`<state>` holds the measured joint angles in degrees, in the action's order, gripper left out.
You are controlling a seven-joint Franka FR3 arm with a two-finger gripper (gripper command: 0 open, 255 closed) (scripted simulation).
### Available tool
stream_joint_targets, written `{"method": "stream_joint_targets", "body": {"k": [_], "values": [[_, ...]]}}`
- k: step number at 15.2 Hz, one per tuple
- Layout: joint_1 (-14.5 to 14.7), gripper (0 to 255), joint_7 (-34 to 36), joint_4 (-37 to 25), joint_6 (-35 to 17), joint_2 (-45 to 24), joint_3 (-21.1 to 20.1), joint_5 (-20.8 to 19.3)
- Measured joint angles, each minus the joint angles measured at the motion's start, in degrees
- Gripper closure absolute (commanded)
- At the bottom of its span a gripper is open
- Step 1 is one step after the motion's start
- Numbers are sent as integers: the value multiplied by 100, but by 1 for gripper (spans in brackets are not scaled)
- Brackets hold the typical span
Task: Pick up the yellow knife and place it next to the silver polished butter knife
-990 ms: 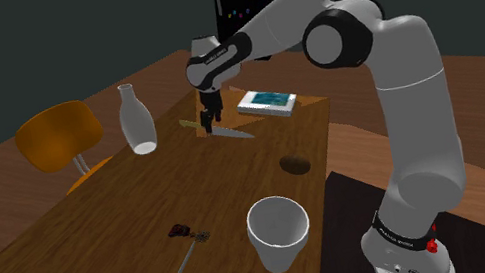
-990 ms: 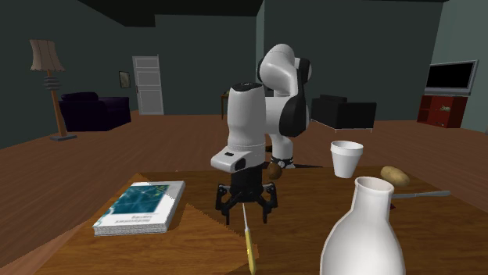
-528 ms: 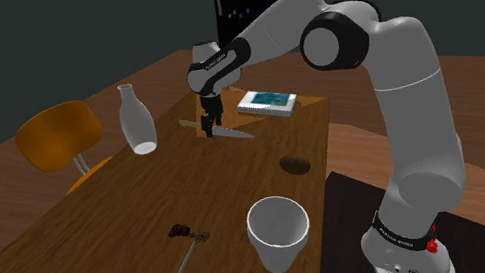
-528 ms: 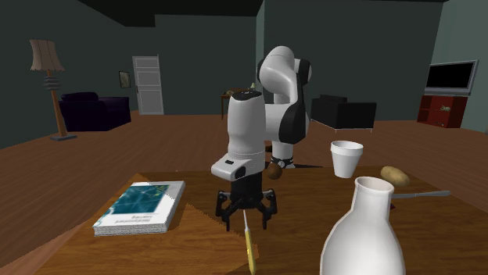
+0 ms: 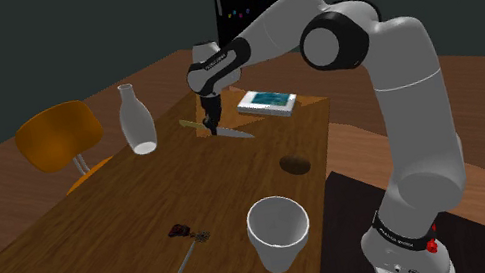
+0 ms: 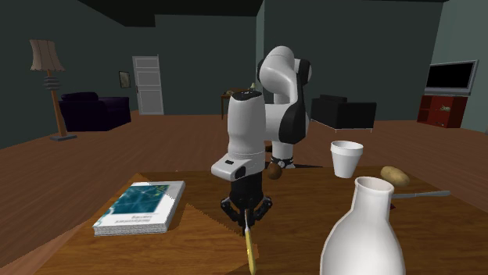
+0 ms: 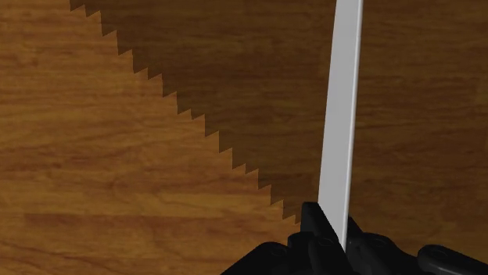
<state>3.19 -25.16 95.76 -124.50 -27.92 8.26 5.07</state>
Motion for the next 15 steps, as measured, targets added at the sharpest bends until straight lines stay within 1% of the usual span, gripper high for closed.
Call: {"method": "stream_joint_targets", "body": {"k": [5, 15], "values": [[0, 255, 0, 0, -1, 0, 0, 0], [15, 255, 41, -282, 560, 283, 28, -57]]}}
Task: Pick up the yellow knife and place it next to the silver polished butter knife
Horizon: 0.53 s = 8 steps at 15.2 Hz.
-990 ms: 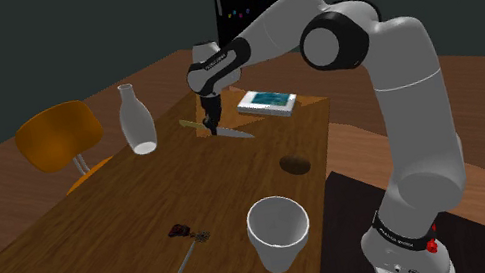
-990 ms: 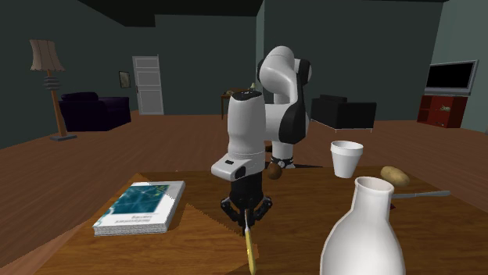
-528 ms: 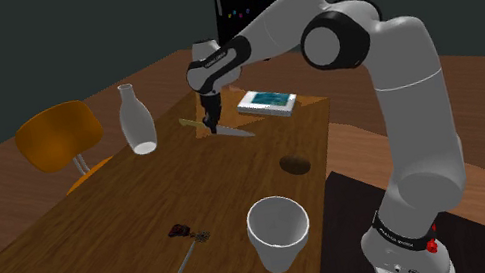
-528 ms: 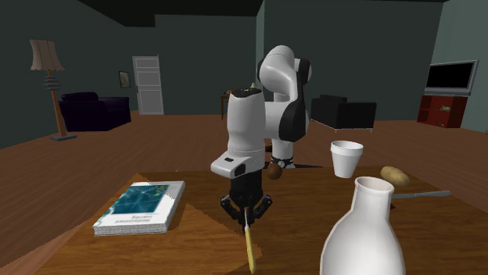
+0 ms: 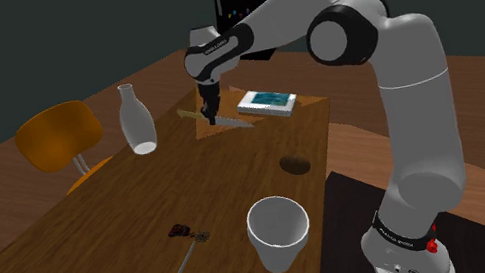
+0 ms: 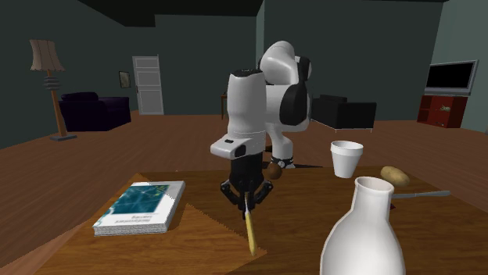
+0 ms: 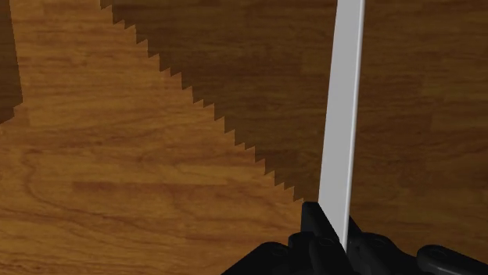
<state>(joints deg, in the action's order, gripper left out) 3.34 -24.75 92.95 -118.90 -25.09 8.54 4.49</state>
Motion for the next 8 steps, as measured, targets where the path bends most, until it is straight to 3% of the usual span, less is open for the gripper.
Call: {"method": "stream_joint_targets", "body": {"k": [8], "values": [[8, 255, 35, -354, 522, 170, 15, -38]]}}
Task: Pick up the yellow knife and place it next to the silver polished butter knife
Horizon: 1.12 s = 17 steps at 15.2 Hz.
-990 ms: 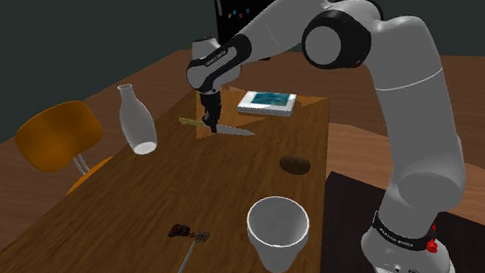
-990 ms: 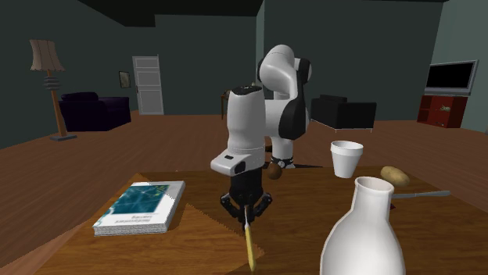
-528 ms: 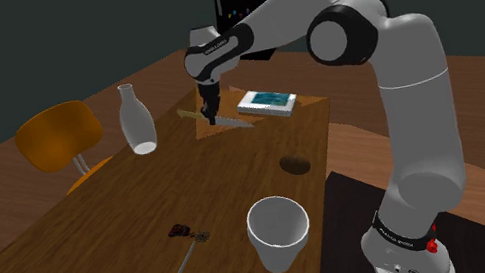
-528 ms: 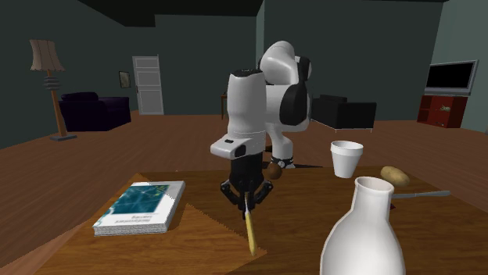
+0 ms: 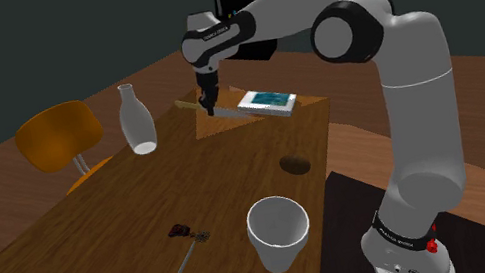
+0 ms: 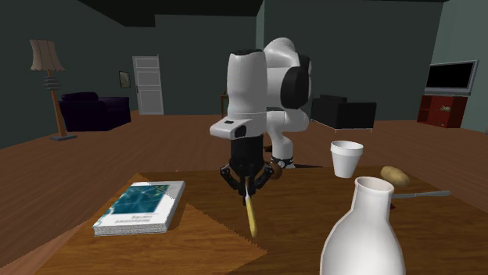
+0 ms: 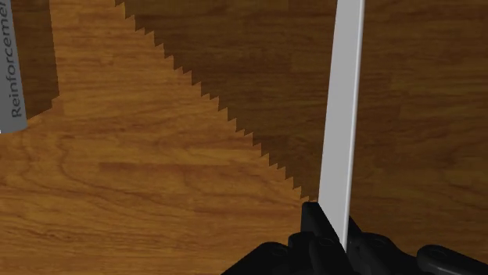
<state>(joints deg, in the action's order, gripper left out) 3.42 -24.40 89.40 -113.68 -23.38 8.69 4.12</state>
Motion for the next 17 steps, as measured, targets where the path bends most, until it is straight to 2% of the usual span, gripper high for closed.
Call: {"method": "stream_joint_targets", "body": {"k": [6, 17], "values": [[-11, 255, 4, -323, 419, 97, 14, -20], [718, 255, 1067, 1873, -170, 1731, -298, -328]]}}
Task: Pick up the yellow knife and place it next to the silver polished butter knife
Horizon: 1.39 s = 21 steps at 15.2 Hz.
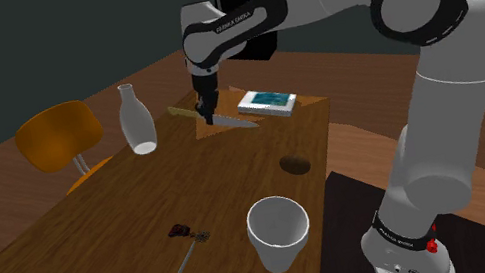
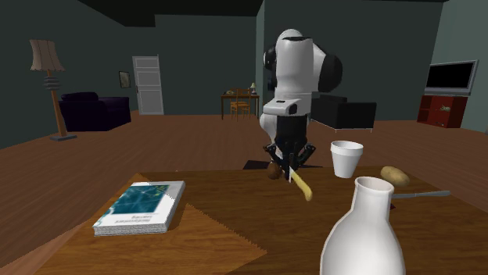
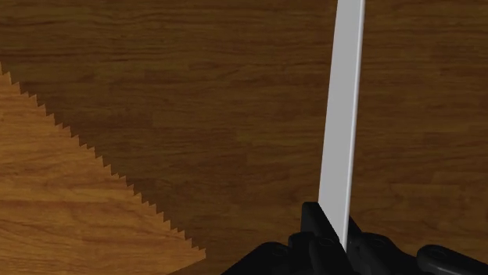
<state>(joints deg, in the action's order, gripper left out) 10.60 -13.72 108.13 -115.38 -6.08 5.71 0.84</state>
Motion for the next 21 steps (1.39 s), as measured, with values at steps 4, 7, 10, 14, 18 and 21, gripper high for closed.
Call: {"method": "stream_joint_targets", "body": {"k": [4, 7, 10, 14, 18, 21], "values": [[263, 255, 501, 592, -144, 450, -216, -65], [446, 255, 875, 1023, -220, 808, -396, -92], [633, 255, 1269, 1388, -282, 1108, -605, -92], [862, 255, 1760, 1701, -274, 1430, -884, -58], [1102, 255, 2273, 1958, -286, 1679, -1195, 9], [1217, 255, 2521, 2143, -397, 1753, -1351, 48]]}}
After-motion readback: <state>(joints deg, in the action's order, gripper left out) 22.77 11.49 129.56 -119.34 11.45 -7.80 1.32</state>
